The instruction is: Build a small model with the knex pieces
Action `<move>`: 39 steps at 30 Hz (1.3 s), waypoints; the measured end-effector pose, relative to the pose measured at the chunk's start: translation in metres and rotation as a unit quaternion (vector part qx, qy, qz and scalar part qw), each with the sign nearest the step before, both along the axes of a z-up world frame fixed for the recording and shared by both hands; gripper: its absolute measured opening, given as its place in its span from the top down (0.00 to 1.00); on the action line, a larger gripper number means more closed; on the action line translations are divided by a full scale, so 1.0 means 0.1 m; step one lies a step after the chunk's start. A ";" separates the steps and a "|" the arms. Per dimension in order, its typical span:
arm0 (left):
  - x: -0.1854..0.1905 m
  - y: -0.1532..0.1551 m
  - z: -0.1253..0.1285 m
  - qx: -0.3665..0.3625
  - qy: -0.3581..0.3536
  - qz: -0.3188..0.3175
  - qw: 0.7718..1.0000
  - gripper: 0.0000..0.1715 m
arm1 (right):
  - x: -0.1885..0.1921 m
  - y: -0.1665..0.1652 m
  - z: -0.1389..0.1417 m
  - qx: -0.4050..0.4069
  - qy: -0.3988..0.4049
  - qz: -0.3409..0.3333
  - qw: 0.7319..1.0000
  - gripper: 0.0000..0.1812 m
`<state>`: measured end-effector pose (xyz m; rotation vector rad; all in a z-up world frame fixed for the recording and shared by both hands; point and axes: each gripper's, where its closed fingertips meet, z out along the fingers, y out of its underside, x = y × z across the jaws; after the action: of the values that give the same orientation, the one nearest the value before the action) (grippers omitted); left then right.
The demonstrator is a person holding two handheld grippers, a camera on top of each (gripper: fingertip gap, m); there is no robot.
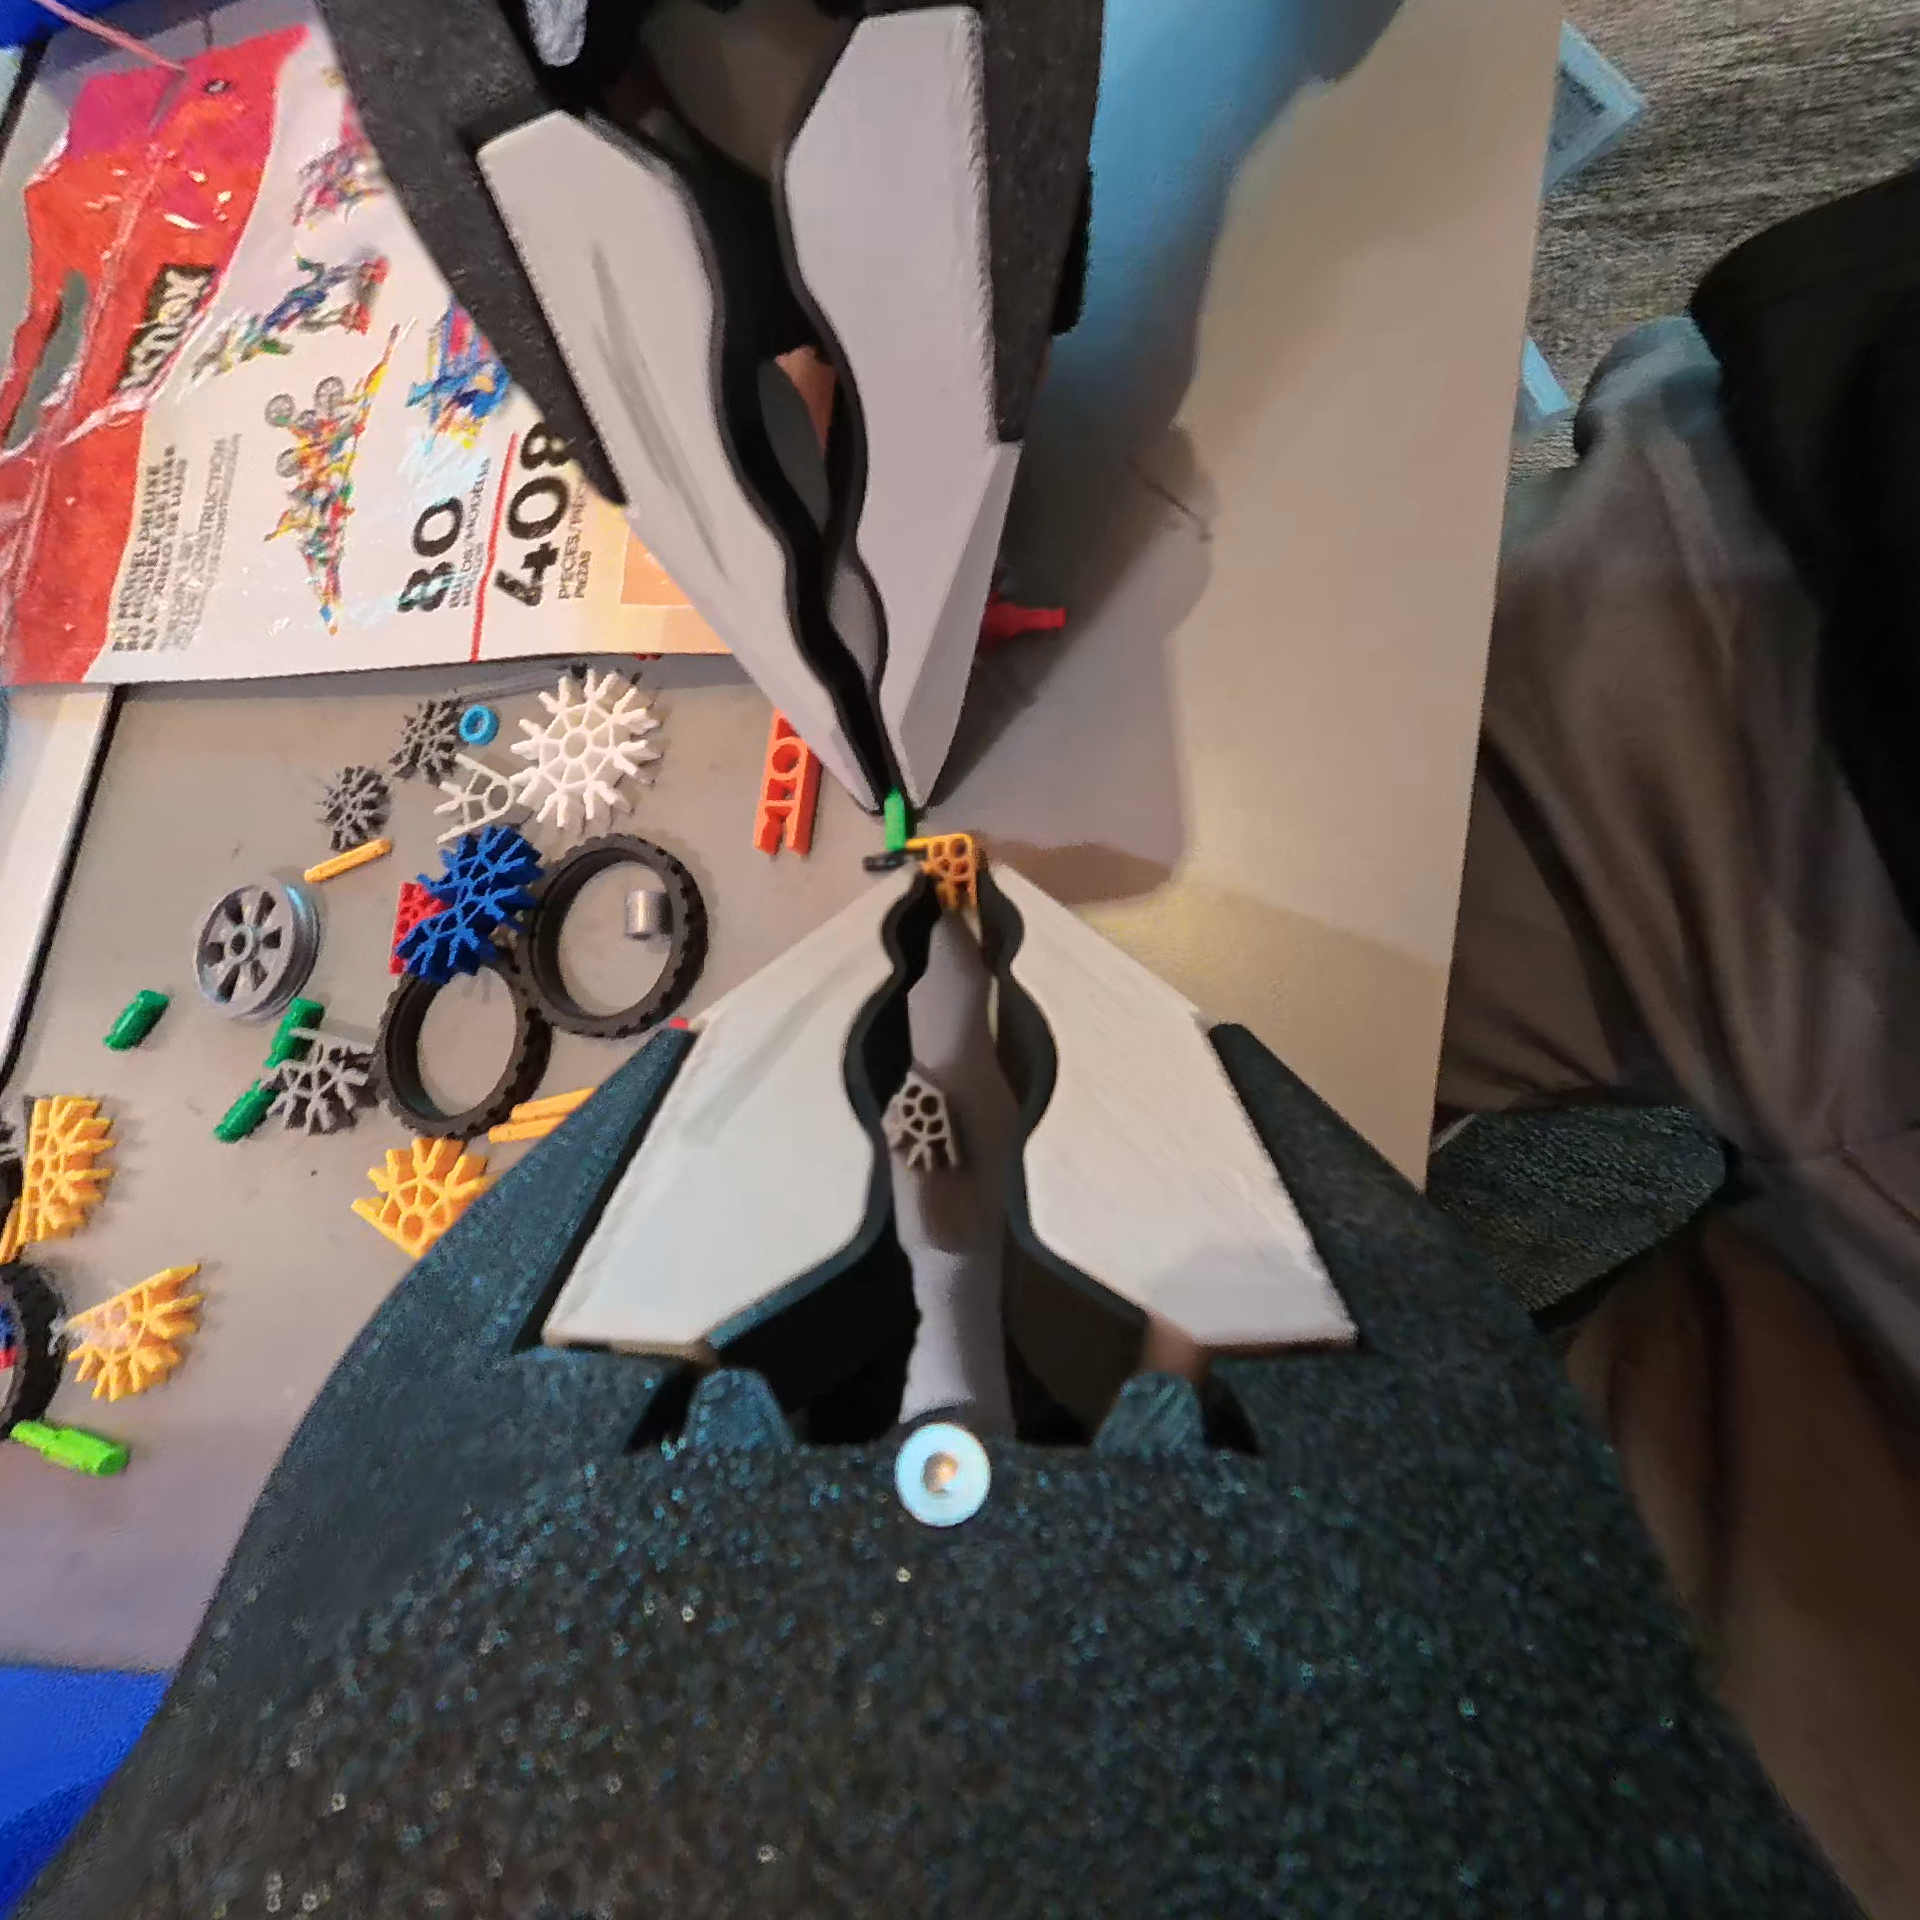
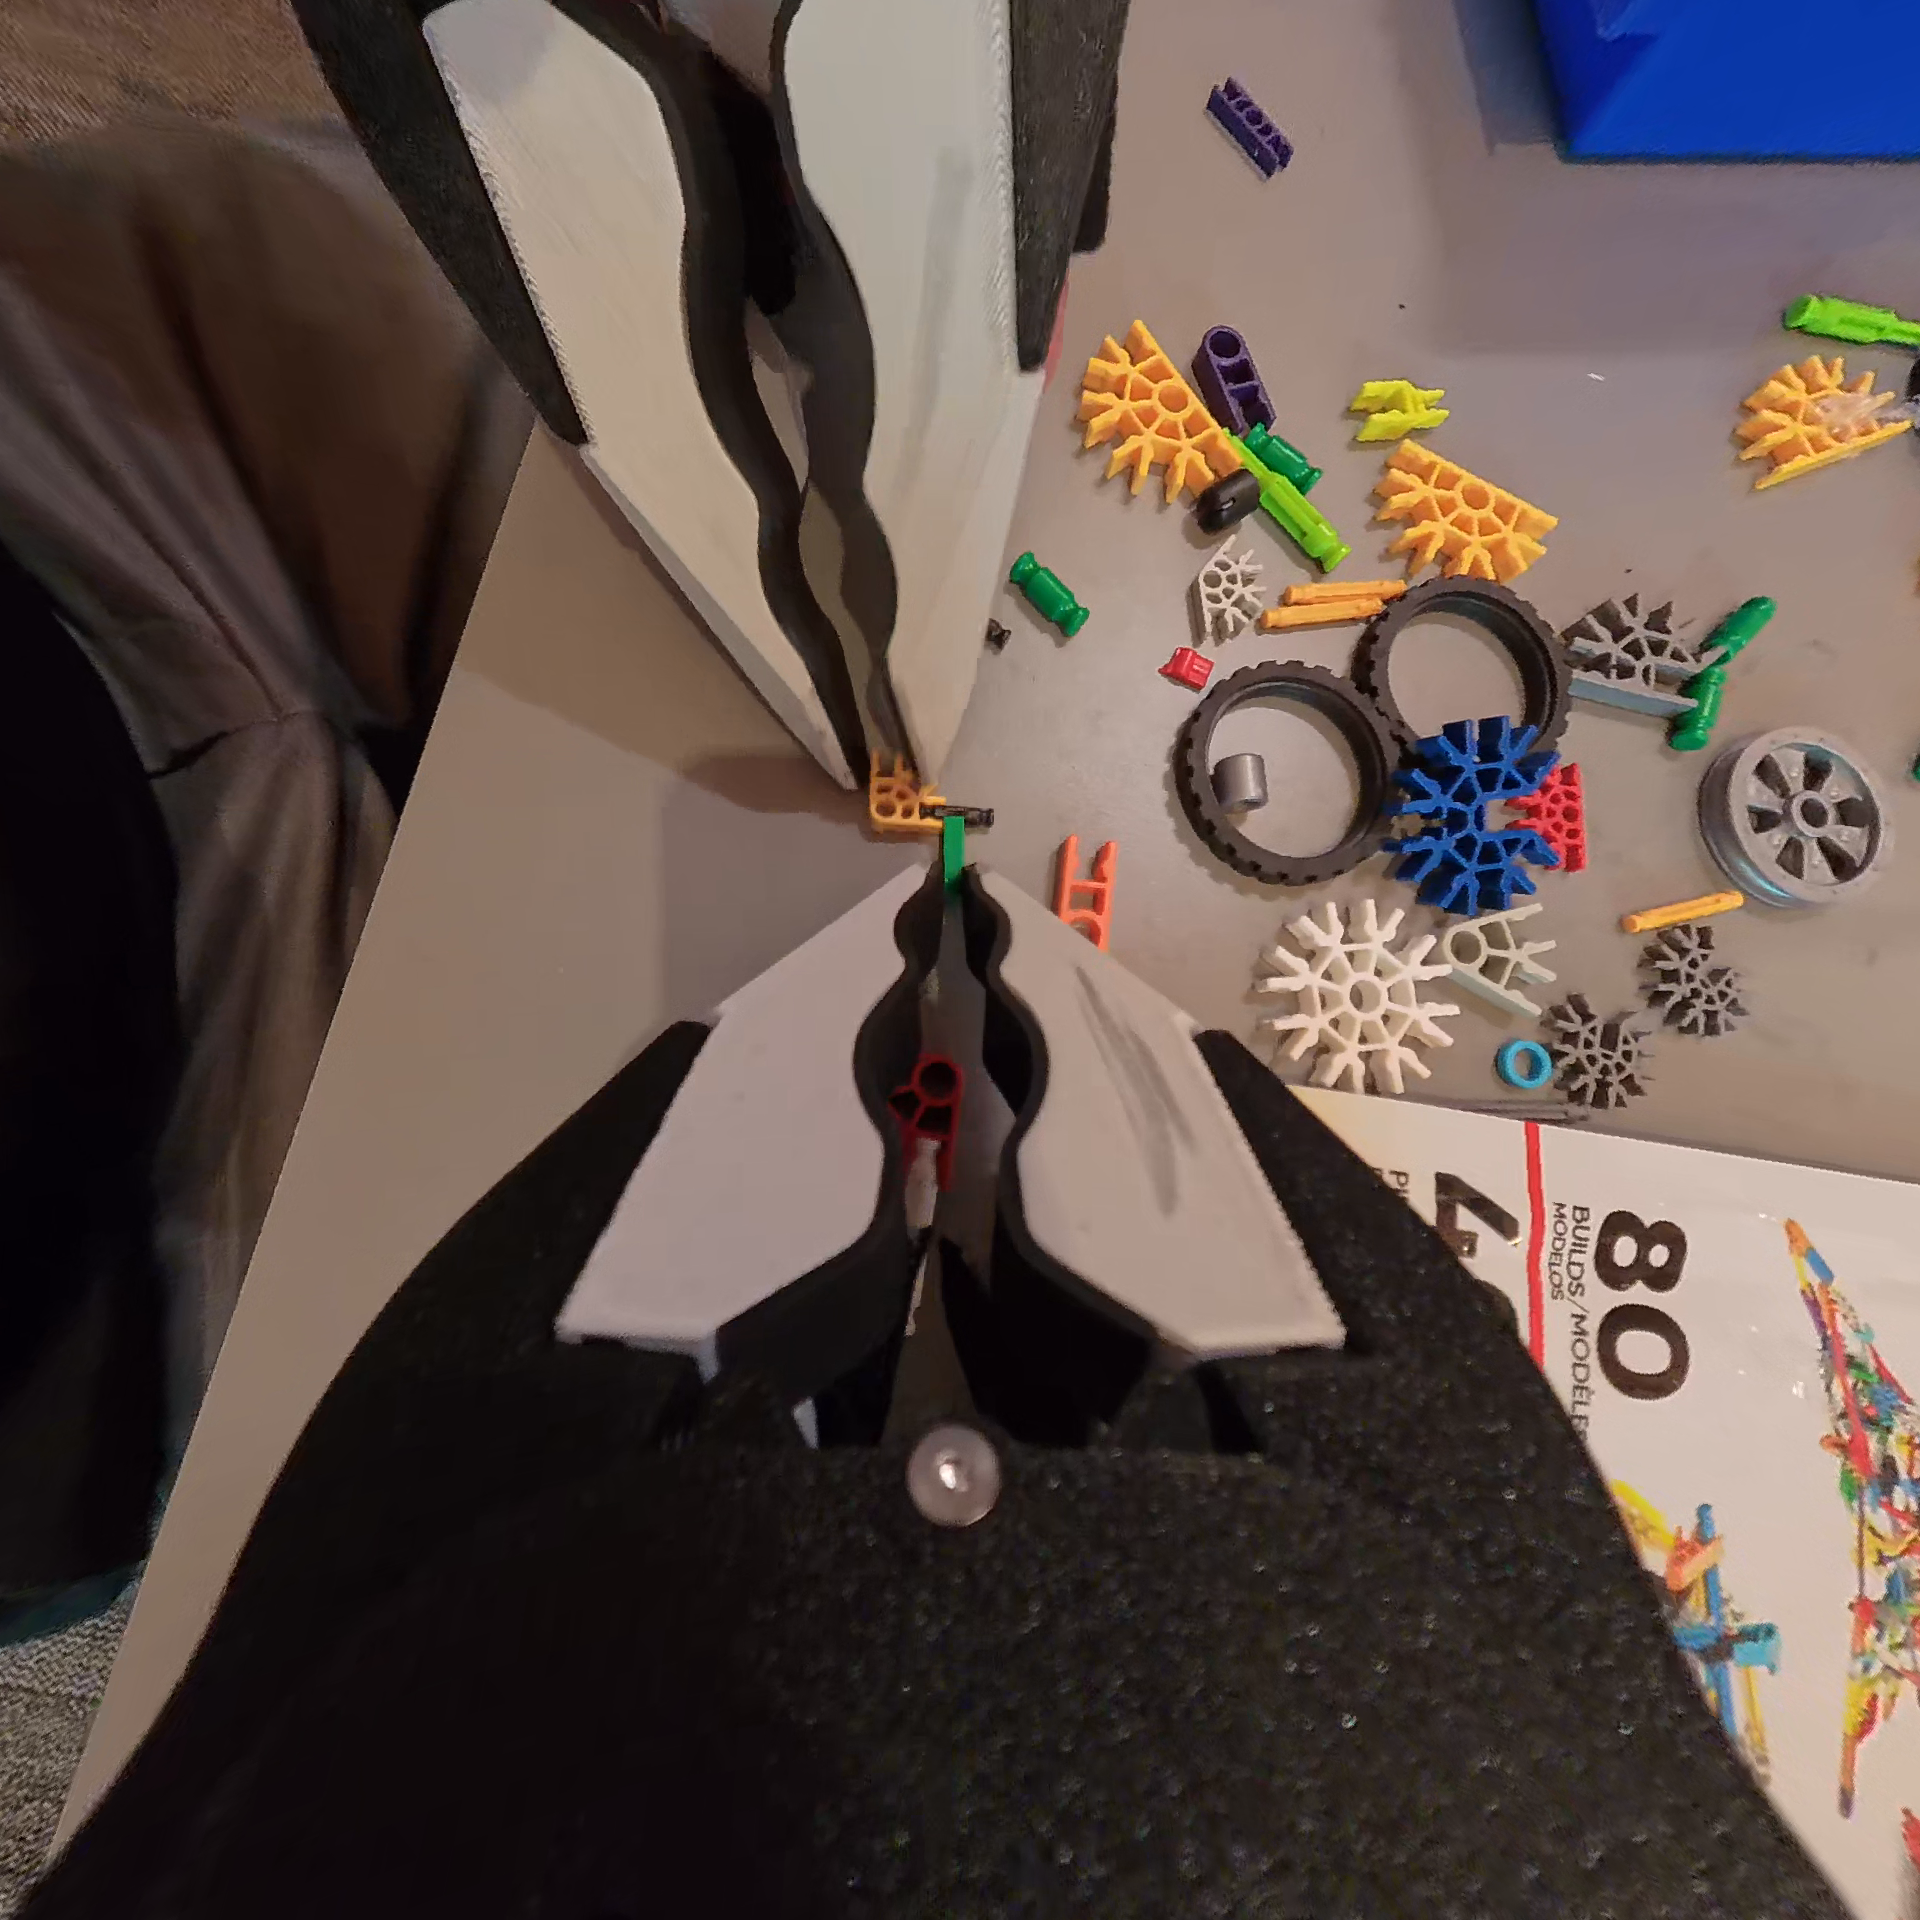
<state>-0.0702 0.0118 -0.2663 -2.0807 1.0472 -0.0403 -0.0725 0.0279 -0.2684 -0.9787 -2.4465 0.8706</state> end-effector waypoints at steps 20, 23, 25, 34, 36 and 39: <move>-0.09 0.06 0.04 -0.056 -0.034 0.045 0.997 0.83 | 0.00 0.00 0.00 -0.005 0.006 0.004 1.000 0.99; -0.12 0.05 0.03 -0.069 -0.036 0.070 0.994 0.81 | 0.00 0.00 0.00 -0.004 0.007 0.006 1.000 0.99; -0.11 0.06 0.00 -0.081 -0.042 0.085 0.992 0.81 | 0.00 0.00 0.00 -0.005 0.007 0.006 1.000 0.99; -0.09 0.08 -0.03 -0.102 -0.070 0.104 0.987 0.90 | 0.00 0.00 0.00 -0.006 0.008 0.005 1.000 0.99; -0.11 0.11 -0.02 -0.095 -0.064 0.109 0.988 0.87 | 0.00 0.00 0.00 -0.007 0.009 0.005 1.000 0.99; -0.12 0.12 -0.02 -0.095 -0.059 0.106 0.988 0.85 | 0.00 0.00 0.00 -0.008 0.009 0.005 1.000 0.99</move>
<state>-0.0825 0.0237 -0.2681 -2.3202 0.7723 -0.1612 -0.0723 0.0276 -0.2683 -0.9614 -2.4356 0.8995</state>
